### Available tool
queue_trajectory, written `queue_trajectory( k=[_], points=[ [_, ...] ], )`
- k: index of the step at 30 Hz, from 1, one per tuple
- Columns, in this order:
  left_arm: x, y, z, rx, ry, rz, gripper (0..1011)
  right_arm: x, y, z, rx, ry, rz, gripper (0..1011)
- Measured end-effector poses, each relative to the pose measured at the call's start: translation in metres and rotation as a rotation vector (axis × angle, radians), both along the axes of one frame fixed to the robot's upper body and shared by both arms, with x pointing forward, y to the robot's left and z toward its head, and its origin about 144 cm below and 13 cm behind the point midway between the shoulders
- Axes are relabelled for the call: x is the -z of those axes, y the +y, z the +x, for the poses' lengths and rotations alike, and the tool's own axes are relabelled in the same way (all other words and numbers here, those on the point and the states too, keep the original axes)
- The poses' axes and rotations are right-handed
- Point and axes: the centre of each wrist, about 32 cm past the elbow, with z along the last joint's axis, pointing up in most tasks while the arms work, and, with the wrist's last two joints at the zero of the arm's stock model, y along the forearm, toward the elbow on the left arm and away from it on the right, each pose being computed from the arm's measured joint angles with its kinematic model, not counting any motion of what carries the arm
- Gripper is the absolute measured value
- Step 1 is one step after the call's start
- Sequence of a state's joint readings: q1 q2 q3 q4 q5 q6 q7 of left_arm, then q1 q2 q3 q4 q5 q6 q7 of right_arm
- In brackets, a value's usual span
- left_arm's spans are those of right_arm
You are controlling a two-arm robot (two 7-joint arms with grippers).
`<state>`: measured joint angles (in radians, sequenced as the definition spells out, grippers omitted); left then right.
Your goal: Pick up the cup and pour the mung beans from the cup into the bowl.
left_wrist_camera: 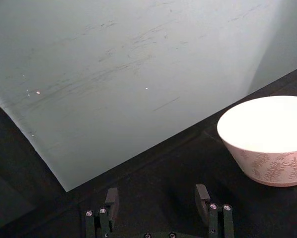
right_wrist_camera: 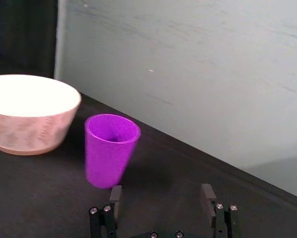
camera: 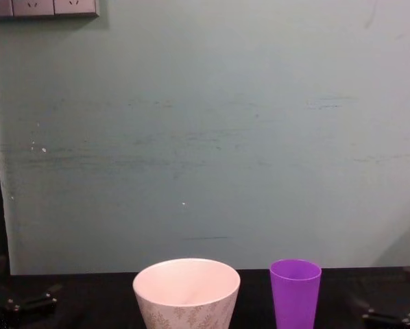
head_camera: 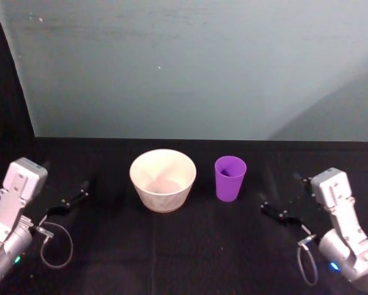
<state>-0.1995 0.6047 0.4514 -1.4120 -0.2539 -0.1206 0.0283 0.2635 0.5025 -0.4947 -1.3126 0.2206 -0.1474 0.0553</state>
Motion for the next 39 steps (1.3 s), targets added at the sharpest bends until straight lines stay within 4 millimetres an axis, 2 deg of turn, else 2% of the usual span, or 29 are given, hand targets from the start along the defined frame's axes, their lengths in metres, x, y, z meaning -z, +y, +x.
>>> queue_trajectory(
  k=[18,30,39],
  points=[
    [0.000,0.000,0.000,0.000,0.000,0.000,1011,0.017,0.030,0.038,-0.119,0.041,0.100,1004],
    [0.000,0.000,0.000,0.000,0.000,0.000,1011,0.027,0.044,0.067,-0.142,0.063,0.159,1004],
    [0.000,0.000,0.000,0.000,0.000,0.000,1011,0.032,0.052,0.080,-0.157,0.069,0.183,1004]
  ],
)
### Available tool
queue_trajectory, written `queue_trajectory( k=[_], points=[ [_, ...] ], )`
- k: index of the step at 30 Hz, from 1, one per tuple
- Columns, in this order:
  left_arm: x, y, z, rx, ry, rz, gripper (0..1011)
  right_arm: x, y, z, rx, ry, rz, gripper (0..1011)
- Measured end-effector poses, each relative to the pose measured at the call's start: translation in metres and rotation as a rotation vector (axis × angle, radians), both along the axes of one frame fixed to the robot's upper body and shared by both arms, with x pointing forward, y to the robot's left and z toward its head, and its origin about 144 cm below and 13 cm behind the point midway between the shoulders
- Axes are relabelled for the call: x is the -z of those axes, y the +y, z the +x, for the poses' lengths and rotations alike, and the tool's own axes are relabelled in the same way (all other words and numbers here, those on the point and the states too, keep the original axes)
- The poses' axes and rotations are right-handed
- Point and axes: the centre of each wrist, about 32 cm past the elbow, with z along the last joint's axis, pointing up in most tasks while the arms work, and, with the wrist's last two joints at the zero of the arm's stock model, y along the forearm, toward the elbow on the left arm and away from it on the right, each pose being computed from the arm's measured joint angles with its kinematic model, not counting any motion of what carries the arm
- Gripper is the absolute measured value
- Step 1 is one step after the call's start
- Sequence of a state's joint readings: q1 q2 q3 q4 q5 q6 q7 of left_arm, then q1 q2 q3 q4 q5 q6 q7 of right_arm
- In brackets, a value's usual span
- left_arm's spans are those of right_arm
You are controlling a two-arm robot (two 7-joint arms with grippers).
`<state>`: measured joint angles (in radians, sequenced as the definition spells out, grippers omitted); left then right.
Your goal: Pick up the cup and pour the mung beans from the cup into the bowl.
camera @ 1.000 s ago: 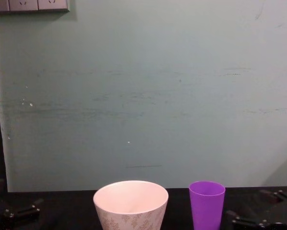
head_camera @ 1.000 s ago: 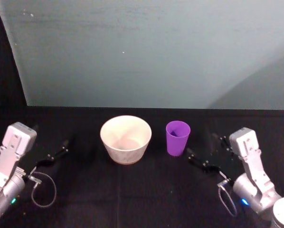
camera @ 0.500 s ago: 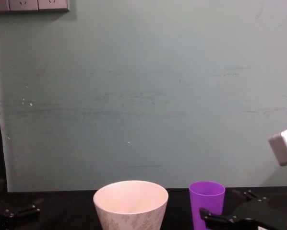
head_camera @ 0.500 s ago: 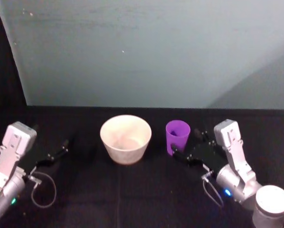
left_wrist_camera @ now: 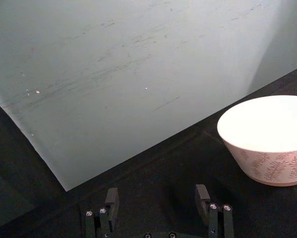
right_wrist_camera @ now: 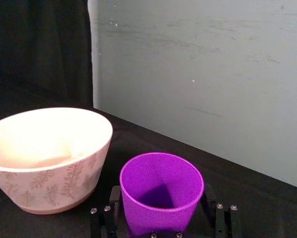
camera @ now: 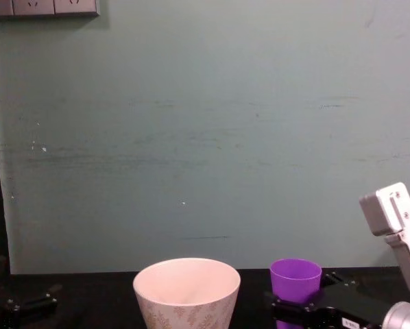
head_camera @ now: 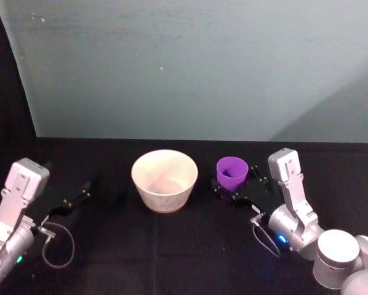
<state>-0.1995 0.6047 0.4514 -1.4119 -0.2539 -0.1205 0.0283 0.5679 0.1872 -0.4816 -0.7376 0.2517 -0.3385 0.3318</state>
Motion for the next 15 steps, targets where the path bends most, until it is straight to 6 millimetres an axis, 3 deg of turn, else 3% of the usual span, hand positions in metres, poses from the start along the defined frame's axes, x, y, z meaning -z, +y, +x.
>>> queue_trajectory(
  k=[11,15],
  points=[
    [0.0000,0.0000,0.0000,0.000,0.000,0.000,1011,0.0003,0.0064,0.0079,-0.013,-0.007,0.004,1002],
    [0.0000,0.0000,0.0000,0.000,0.000,0.000,1011,0.0011,0.0074,0.0086,-0.015,-0.007,0.009,916]
  ],
)
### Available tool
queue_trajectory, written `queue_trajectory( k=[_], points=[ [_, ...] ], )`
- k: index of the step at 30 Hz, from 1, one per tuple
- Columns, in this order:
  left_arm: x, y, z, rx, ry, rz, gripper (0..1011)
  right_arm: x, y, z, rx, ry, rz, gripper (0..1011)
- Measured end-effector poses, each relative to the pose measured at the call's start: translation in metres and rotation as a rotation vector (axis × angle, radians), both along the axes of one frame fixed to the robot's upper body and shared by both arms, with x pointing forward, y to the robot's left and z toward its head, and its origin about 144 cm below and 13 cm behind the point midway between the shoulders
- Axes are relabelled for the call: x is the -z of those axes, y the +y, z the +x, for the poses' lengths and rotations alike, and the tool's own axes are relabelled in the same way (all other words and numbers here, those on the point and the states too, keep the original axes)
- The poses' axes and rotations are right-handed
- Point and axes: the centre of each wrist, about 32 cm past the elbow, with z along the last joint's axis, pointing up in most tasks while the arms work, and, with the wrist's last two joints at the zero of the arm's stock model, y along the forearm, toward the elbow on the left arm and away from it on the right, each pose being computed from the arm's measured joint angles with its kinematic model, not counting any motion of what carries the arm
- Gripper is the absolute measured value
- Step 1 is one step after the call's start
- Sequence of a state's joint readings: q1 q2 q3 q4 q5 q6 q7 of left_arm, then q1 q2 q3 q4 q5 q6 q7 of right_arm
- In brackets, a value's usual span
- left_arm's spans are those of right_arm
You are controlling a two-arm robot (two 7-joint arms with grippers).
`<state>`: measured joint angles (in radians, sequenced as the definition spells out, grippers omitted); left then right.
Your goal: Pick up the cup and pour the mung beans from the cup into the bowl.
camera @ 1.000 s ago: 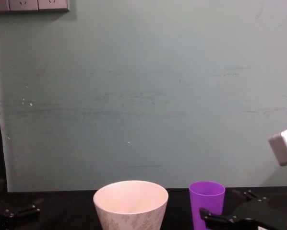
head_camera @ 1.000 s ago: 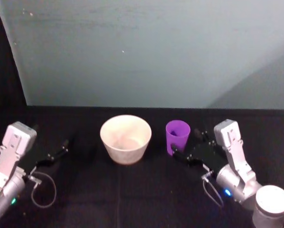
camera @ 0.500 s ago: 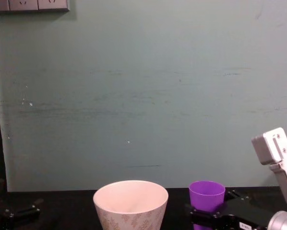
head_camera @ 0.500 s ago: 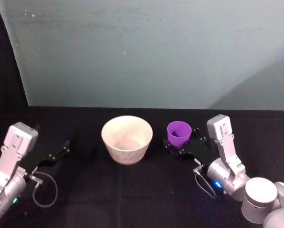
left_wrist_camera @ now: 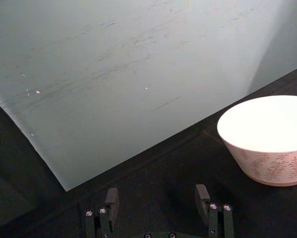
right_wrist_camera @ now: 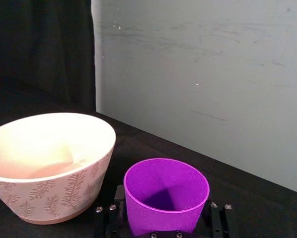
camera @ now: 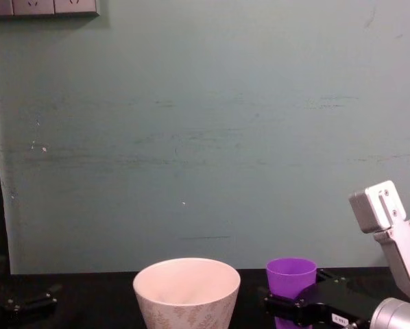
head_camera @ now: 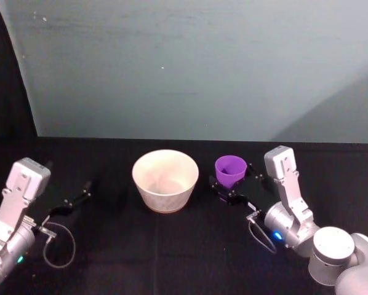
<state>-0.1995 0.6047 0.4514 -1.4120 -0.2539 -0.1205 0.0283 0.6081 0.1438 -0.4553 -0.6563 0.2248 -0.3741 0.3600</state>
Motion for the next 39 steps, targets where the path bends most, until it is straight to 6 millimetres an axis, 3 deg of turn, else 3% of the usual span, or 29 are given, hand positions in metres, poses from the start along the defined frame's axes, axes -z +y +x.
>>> queue_trajectory(
  k=[6,10,28,39],
  points=[
    [0.000,0.000,0.000,0.000,0.000,0.000,1011,-0.001,0.000,0.000,0.003,-0.001,0.007,769],
    [0.000,0.000,0.000,0.000,0.000,0.000,1011,-0.006,-0.001,-0.004,0.003,-0.008,0.011,735],
    [0.000,0.000,0.000,0.000,0.000,0.000,1011,-0.048,-0.012,-0.035,0.029,-0.087,0.097,732],
    [0.000,0.000,0.000,0.000,0.000,0.000,1011,-0.054,-0.015,-0.040,0.020,-0.095,0.114,733]
  ],
)
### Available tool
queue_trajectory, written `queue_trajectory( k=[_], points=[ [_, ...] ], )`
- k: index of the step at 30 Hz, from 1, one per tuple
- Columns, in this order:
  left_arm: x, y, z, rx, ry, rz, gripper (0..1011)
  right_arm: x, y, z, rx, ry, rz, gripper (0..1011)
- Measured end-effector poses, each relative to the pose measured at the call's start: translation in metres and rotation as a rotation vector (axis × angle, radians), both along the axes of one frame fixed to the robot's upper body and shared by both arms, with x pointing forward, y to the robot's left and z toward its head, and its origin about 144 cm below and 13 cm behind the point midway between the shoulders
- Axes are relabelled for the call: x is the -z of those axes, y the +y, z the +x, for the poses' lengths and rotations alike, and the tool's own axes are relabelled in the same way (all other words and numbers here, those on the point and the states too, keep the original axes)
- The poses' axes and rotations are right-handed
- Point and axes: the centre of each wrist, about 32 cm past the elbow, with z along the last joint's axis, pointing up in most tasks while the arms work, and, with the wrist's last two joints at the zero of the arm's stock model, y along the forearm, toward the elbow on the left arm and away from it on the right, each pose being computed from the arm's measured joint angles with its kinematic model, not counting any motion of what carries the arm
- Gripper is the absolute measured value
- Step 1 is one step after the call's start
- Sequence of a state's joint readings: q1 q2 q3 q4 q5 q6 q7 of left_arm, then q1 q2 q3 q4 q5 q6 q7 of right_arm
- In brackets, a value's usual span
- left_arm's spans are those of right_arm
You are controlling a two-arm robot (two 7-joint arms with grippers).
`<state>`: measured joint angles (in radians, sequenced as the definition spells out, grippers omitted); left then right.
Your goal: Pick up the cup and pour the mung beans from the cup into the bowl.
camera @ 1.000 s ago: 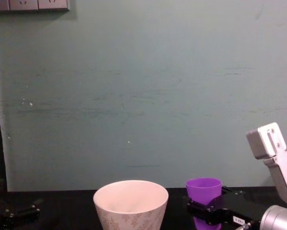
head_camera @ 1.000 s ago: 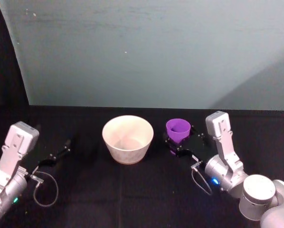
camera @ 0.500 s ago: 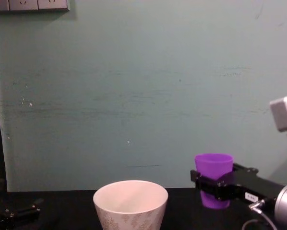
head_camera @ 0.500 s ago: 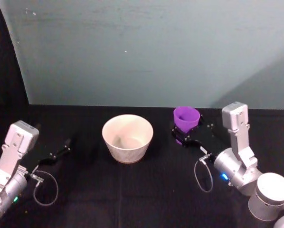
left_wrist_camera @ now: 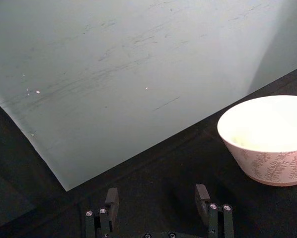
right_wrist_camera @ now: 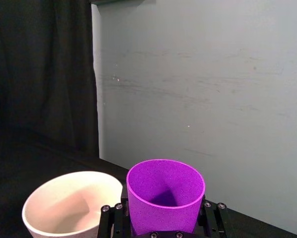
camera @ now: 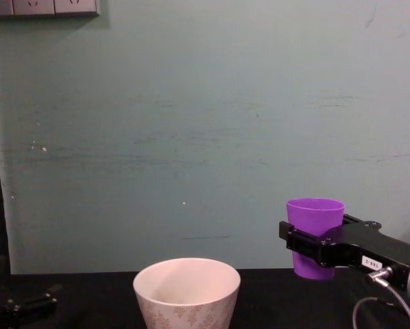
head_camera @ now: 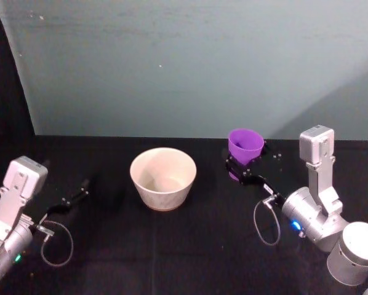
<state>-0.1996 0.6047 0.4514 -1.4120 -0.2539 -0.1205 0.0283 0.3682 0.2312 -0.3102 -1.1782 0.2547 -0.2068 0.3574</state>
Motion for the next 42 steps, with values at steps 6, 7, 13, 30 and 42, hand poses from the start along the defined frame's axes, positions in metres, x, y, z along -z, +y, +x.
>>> queue_trajectory(
  k=[6,7,13,30,42],
  points=[
    [0.0000,0.0000,0.0000,0.000,0.000,0.000,1011,0.0004,0.0003,0.0005,-0.001,0.001,-0.001,733],
    [0.0000,0.0000,0.0000,0.000,0.000,0.000,1011,0.0004,0.0003,0.0005,-0.001,0.001,-0.001,732],
    [0.0000,0.0000,0.0000,0.000,0.000,0.000,1011,0.0006,0.0006,0.0008,-0.001,0.000,-0.002,732],
    [0.0001,0.0000,0.0000,0.000,0.000,0.000,1011,0.0010,0.0009,0.0011,0.000,0.000,-0.003,733],
    [0.0000,0.0000,0.0000,0.000,0.000,0.000,1011,0.0011,0.0009,0.0012,0.001,0.000,-0.003,733]
  ],
)
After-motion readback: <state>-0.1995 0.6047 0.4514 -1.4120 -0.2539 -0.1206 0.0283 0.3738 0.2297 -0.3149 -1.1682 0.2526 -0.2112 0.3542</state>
